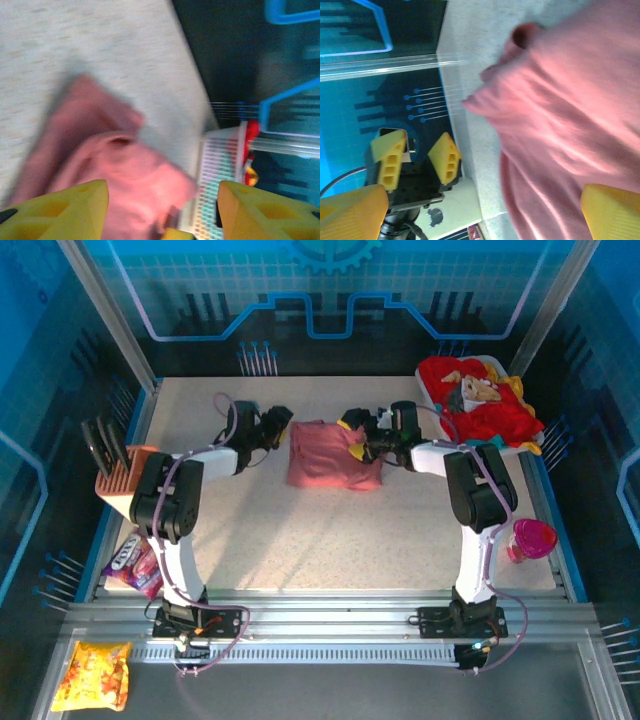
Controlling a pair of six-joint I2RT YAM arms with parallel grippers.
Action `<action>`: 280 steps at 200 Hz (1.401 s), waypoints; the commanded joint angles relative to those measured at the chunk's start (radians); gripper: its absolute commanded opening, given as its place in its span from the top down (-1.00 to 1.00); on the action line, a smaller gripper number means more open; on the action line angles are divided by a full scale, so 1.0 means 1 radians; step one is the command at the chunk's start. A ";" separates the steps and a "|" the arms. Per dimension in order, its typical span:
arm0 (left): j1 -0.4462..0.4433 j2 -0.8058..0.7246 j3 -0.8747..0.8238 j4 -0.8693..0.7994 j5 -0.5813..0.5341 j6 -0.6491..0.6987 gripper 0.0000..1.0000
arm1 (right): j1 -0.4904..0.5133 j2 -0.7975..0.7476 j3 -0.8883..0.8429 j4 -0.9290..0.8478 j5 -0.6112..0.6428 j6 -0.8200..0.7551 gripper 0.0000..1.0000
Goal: Fold and stack the t-shirts
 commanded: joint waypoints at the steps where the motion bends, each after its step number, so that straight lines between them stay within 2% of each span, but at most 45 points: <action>1: -0.031 -0.048 0.081 0.000 0.042 0.002 -0.20 | -0.003 -0.014 0.086 -0.055 -0.037 -0.033 -0.99; 21: -0.059 0.009 0.139 0.005 0.058 -0.008 -0.21 | -0.003 0.034 0.148 -0.052 -0.029 -0.033 -0.99; 50: -0.082 0.136 0.156 0.183 0.072 -0.123 -0.12 | -0.003 0.122 0.223 0.002 -0.013 0.005 -0.99; 87: -0.115 0.255 0.191 0.281 0.051 -0.163 -0.09 | -0.005 0.220 0.276 0.043 0.004 0.041 -0.99; 135: -0.130 0.346 0.249 0.245 0.020 -0.136 -0.09 | -0.031 0.267 0.242 0.105 0.018 0.050 -0.99; 195: -0.101 0.377 0.286 0.067 -0.075 -0.027 -0.10 | -0.120 0.224 0.125 0.162 -0.001 0.059 -0.99; 219: -0.094 0.384 0.277 0.087 -0.066 -0.044 -0.09 | -0.140 0.203 0.119 0.180 -0.035 0.056 -0.99; 249: -0.092 0.315 0.239 0.118 -0.048 -0.053 -0.09 | -0.138 0.193 0.154 0.212 -0.115 0.080 -0.99; 280: -0.096 0.200 0.217 0.038 0.022 -0.012 -0.10 | -0.139 0.115 0.127 0.196 -0.154 0.073 -0.99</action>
